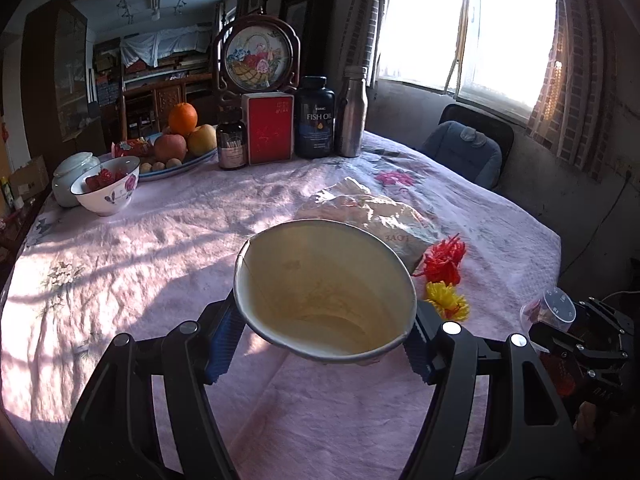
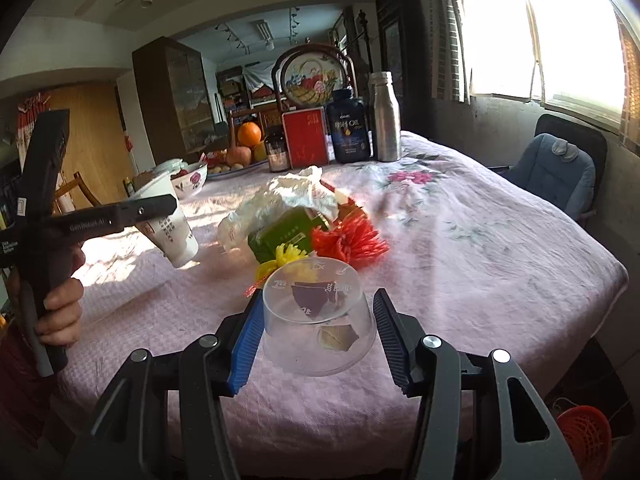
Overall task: Collect trash
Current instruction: 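Carry both cups to the red wastebasket and open both tools over it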
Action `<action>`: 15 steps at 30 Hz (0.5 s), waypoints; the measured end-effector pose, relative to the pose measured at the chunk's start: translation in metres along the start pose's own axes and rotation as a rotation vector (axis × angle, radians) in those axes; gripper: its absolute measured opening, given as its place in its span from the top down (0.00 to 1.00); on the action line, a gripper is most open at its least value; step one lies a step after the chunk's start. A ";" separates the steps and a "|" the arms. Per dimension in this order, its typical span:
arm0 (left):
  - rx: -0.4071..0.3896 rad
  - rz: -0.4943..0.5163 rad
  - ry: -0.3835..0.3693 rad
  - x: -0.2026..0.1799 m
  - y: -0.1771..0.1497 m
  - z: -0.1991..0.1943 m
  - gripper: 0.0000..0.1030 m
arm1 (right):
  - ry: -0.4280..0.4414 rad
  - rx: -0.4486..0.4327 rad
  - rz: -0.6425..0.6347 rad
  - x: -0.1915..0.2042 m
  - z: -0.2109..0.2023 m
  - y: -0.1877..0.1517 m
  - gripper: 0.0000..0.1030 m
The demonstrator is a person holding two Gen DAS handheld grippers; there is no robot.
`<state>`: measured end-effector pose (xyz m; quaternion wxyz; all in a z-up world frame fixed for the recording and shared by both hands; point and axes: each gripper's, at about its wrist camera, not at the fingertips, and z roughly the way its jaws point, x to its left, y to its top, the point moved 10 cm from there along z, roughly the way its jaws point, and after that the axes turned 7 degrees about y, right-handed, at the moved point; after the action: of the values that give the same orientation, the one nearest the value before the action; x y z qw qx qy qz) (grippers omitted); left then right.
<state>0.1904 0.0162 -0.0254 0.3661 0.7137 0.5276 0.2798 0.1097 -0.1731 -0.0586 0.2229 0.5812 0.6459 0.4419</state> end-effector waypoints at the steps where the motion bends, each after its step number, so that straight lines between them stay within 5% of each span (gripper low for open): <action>1: -0.006 0.007 -0.004 -0.006 0.002 -0.002 0.35 | -0.013 -0.007 -0.001 -0.005 -0.007 0.000 0.47; 15: -0.049 0.152 -0.179 -0.160 0.026 -0.022 0.35 | -0.219 -0.053 0.081 -0.117 -0.104 -0.031 0.47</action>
<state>0.1415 -0.1363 0.0070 0.4069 0.7646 0.4302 0.2546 0.0356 -0.3143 -0.0572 0.2895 0.6453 0.5819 0.4015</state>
